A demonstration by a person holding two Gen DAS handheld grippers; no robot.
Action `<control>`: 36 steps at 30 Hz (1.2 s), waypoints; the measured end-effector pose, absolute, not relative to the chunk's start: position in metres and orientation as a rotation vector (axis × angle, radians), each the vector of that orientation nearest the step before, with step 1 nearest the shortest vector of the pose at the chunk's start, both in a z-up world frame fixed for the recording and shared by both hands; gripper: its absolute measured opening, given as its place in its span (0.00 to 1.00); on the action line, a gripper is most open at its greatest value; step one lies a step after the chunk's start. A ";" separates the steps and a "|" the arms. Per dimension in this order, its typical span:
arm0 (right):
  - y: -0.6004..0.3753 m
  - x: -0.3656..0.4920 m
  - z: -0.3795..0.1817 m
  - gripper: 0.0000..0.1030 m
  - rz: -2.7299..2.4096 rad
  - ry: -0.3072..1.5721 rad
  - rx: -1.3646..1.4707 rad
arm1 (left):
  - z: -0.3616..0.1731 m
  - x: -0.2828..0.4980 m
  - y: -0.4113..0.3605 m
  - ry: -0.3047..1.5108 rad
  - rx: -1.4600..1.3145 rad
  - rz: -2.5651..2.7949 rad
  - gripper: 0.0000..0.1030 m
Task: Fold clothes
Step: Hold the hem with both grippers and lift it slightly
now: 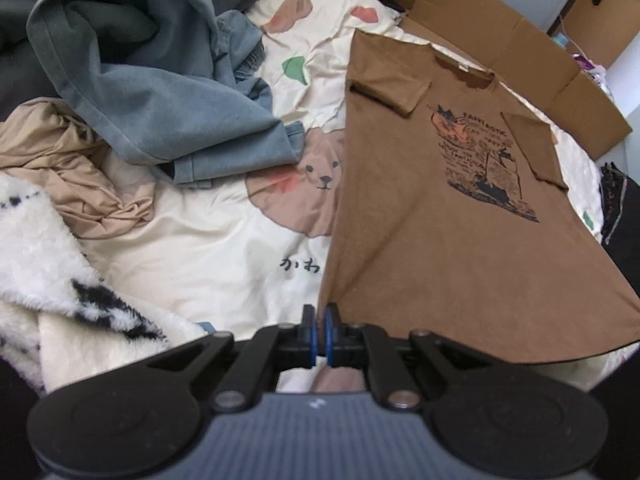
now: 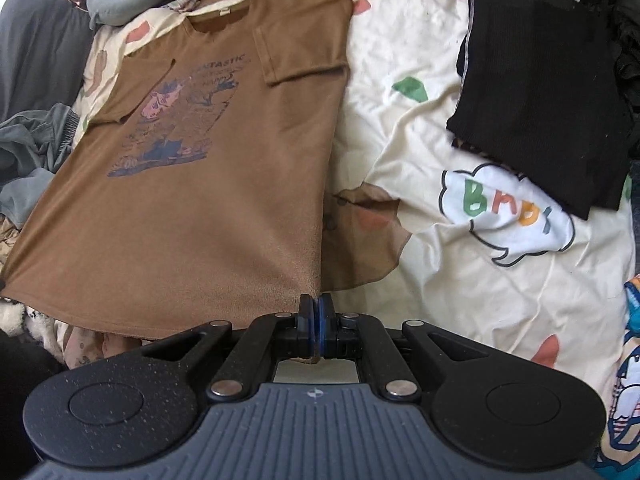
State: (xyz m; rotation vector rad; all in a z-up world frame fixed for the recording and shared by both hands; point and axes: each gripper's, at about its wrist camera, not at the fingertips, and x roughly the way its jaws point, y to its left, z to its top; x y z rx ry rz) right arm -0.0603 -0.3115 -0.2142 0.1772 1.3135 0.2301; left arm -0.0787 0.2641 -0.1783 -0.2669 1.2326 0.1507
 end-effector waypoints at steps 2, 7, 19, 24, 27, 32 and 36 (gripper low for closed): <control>-0.314 -0.063 -0.209 0.00 0.228 1.310 0.170 | -0.172 -0.083 0.260 1.233 -0.263 0.145 0.04; -0.321 -0.073 -0.205 0.00 0.211 1.317 0.153 | -0.163 -0.097 0.253 1.237 -0.272 0.142 0.04; -0.336 -0.118 -0.222 0.00 0.175 1.375 0.183 | -0.172 -0.143 0.248 1.287 -0.316 0.155 0.04; -0.338 -0.131 -0.226 0.00 0.170 1.397 0.196 | -0.175 -0.153 0.247 1.313 -0.315 0.148 0.04; -0.338 -0.134 -0.225 0.00 0.168 1.399 0.198 | -0.175 -0.157 0.244 1.314 -0.318 0.144 0.04; -0.341 -0.128 -0.213 0.00 0.169 1.380 0.216 | -0.164 -0.152 0.252 1.273 -0.393 0.170 0.04; -0.341 -0.115 -0.190 0.00 0.171 1.328 0.224 | -0.142 -0.135 0.255 1.209 -0.404 0.156 0.04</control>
